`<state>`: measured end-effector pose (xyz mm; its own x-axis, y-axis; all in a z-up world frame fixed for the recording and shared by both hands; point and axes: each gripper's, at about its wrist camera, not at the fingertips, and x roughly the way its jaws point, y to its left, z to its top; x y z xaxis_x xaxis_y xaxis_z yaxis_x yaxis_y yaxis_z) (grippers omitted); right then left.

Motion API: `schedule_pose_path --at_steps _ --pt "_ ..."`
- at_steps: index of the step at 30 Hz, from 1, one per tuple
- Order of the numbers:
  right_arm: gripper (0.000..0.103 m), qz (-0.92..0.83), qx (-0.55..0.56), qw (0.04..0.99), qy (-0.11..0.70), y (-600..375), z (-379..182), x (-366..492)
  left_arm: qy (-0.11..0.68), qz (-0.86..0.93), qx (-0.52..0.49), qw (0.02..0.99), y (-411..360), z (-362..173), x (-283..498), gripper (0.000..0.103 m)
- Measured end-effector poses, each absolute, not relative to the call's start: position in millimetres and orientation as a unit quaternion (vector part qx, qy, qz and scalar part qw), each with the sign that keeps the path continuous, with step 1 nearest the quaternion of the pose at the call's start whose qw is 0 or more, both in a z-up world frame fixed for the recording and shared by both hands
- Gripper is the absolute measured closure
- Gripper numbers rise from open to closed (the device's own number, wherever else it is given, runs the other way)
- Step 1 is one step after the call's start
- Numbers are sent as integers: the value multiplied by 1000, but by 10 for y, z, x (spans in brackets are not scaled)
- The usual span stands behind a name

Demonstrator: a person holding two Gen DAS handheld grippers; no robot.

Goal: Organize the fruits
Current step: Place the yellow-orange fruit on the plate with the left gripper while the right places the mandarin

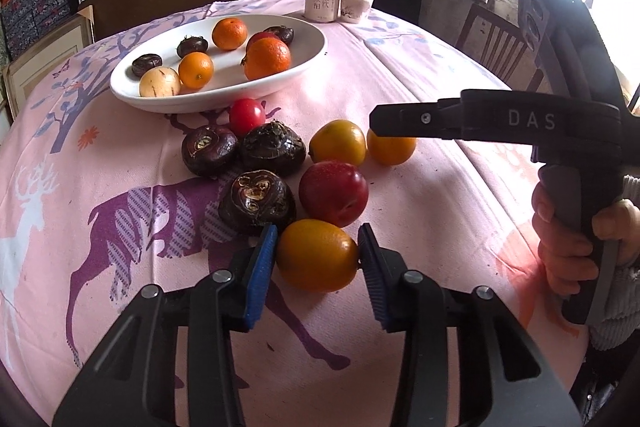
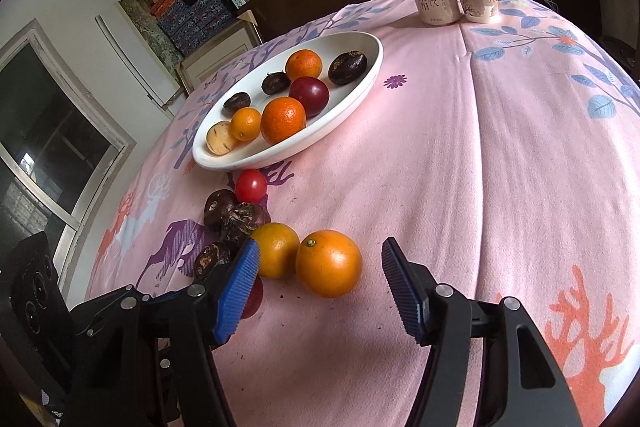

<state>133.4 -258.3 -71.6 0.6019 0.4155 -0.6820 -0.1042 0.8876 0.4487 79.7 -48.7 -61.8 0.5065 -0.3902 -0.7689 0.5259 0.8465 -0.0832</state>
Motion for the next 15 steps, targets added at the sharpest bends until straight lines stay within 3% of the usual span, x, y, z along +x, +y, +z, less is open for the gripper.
schedule_pose_path --at_steps 5,10,15 --pt "47 156 202 864 435 -2609 -777 1363 427 -268 62 861 -426 -613 784 62" --pt "66 164 202 858 443 -2575 -819 1374 429 -275 53 859 -405 -600 753 62" --pt "66 159 201 871 419 -2609 -735 1325 409 -259 53 873 -364 -530 710 62"
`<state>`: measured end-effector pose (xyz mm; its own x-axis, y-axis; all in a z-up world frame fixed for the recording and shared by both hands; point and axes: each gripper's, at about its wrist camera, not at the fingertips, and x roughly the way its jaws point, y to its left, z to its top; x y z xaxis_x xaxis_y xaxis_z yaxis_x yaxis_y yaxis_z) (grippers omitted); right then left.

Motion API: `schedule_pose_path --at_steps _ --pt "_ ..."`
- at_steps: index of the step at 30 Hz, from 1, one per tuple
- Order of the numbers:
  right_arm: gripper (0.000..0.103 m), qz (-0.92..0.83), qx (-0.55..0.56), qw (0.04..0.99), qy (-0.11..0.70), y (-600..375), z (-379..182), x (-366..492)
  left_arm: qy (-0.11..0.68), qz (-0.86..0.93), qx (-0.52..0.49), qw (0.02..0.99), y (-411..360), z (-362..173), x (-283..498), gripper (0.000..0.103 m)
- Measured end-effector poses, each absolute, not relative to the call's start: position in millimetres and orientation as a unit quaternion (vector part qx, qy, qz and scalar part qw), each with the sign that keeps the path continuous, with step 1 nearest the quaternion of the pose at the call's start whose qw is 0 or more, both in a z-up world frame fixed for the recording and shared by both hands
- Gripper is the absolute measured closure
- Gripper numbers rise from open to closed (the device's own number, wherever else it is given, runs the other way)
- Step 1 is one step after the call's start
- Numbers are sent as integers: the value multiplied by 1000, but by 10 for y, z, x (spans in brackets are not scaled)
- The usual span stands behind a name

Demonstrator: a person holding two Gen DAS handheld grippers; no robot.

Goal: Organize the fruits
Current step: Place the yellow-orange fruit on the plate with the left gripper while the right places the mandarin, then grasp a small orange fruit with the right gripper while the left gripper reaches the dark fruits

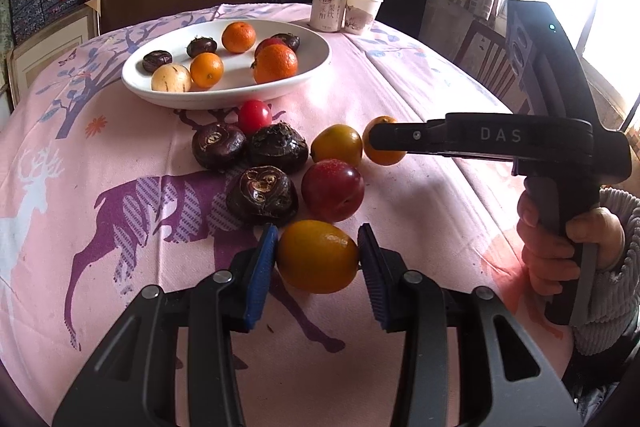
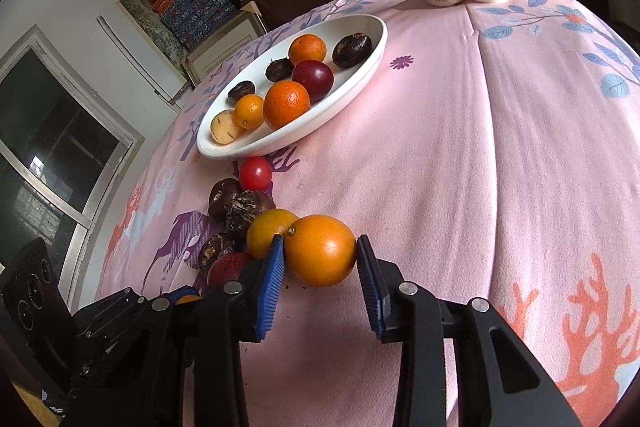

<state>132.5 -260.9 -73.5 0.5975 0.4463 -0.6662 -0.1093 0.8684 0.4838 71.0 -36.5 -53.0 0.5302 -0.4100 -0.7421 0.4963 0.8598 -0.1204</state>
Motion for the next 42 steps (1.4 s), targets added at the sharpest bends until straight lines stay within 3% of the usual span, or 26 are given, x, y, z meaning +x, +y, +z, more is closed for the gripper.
schedule_pose_path --at_steps 14,24,26,28,34,38,42 --pt "66 145 222 893 363 -2759 -10 1906 345 -158 25 925 -169 229 1812 62" --pt "66 121 212 886 394 -2627 -286 2619 373 -126 17 919 -337 -14 2693 62" --pt "61 115 209 887 395 -2640 -333 2629 380 -126 9 916 -320 -108 2748 62" --pt "54 110 219 890 384 -2702 -312 2597 385 -124 15 915 -295 -164 2756 56" --pt "53 115 204 904 357 -2666 -189 2344 364 -116 -7 924 -96 -57 2540 47" --pt "45 113 168 918 340 -2543 -184 2065 335 -98 -8 937 8 42 2220 29" --pt "40 112 147 919 348 -2479 -319 1772 324 -81 -1 943 111 -16 1858 20"
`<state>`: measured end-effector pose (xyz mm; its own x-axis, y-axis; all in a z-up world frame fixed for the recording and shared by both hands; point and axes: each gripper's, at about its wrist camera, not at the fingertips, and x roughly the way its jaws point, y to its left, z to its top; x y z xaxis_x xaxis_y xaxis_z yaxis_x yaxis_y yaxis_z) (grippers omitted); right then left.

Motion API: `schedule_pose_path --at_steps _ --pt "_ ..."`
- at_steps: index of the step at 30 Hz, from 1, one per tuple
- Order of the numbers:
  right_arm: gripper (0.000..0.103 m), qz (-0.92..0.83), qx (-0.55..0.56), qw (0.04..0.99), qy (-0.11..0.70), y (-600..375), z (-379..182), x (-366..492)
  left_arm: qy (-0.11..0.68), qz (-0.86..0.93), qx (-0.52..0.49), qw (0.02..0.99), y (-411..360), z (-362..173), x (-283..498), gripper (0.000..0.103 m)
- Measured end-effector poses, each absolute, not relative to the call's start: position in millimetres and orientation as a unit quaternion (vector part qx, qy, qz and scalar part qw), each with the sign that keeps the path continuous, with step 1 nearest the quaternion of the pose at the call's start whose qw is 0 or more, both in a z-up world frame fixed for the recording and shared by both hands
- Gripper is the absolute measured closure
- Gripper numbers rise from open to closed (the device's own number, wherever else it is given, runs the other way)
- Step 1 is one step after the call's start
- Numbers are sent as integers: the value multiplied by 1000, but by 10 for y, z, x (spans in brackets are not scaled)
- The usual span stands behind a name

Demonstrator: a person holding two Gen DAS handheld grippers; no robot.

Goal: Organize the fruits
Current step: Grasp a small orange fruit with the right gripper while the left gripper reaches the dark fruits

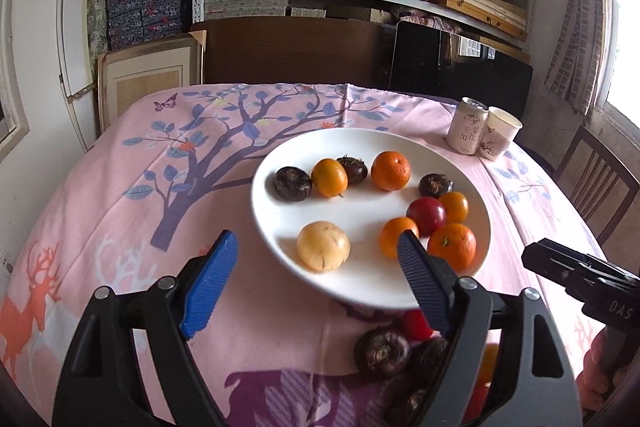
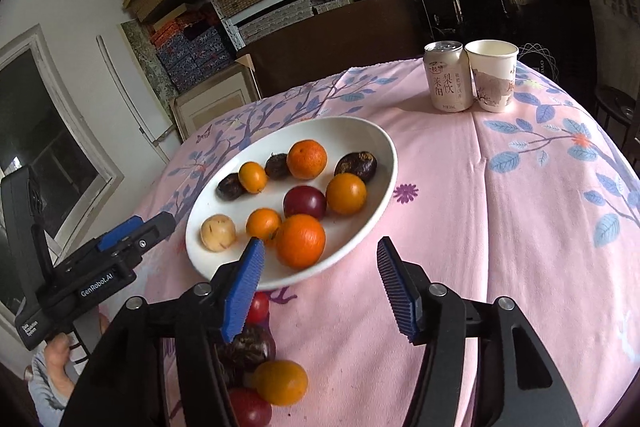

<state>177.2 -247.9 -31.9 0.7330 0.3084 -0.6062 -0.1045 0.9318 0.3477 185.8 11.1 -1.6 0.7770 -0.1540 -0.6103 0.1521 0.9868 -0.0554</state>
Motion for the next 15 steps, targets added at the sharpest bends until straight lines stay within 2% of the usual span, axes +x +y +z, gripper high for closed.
schedule_pose_path --at_steps 5,15 --pt "29 103 150 922 343 -2519 -373 1528 343 -64 -13 937 250 -201 1586 18" --pt "28 106 164 916 349 -2571 -443 1362 325 -36 7 945 251 -246 1236 13"
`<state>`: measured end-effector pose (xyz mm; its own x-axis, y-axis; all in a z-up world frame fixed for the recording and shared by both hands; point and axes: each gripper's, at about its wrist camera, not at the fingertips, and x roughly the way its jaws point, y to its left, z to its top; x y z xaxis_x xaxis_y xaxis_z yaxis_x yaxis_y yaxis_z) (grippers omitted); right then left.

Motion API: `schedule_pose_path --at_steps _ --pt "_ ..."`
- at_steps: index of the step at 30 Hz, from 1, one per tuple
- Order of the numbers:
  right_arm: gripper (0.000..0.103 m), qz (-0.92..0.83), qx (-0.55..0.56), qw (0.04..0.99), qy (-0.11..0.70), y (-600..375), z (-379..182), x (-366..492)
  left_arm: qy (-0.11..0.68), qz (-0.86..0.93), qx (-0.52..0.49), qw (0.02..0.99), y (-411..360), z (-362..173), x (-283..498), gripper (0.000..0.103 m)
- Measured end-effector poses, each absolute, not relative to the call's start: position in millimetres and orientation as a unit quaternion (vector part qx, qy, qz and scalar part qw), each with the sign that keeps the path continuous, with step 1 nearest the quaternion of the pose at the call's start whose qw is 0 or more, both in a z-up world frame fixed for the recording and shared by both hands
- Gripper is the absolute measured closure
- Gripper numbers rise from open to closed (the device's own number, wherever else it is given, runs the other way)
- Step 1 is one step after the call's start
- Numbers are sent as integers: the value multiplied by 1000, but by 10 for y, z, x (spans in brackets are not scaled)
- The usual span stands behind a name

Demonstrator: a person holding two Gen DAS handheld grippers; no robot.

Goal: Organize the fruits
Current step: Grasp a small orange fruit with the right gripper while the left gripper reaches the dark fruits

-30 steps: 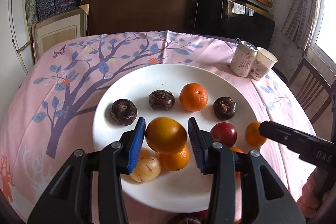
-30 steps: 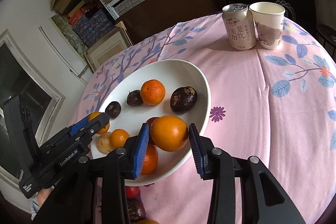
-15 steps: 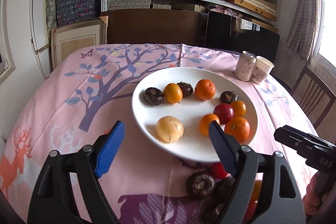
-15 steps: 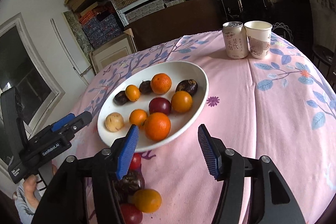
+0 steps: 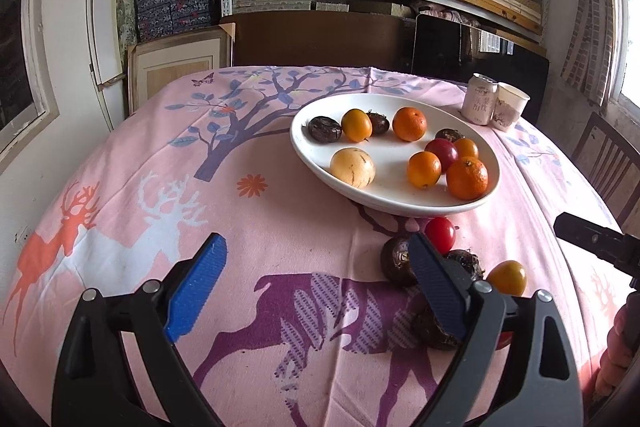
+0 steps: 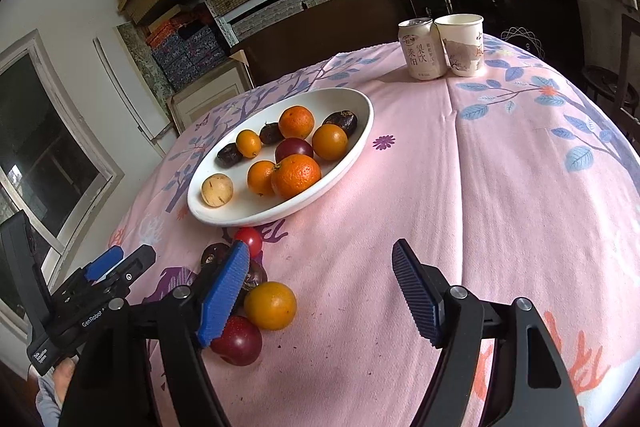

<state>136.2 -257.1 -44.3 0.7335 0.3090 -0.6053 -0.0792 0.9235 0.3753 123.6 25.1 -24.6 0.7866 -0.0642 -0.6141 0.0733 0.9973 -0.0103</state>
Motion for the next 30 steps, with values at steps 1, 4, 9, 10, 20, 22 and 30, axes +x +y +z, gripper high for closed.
schedule_pose_path --at_steps 1,4,9,10,20,22,30 --pt "28 107 159 917 350 -2551 -445 1359 324 -35 9 945 249 -245 1231 13" --pt "28 110 148 917 353 -2502 -450 1364 323 -30 13 946 249 -240 1228 13" --pt "28 115 133 917 358 -2434 -469 1364 316 -26 17 948 245 -223 1221 12" --pt "28 116 131 917 358 -2419 -473 1359 314 -25 18 949 245 -220 1218 12" --pt "28 120 117 916 364 -2355 -495 1352 312 -20 23 950 247 -218 1213 10" --pt "28 121 116 916 365 -2350 -496 1351 313 -20 25 949 246 -220 1214 10" --pt "28 123 112 915 367 -2330 -506 1347 317 -22 27 948 248 -236 1235 10"
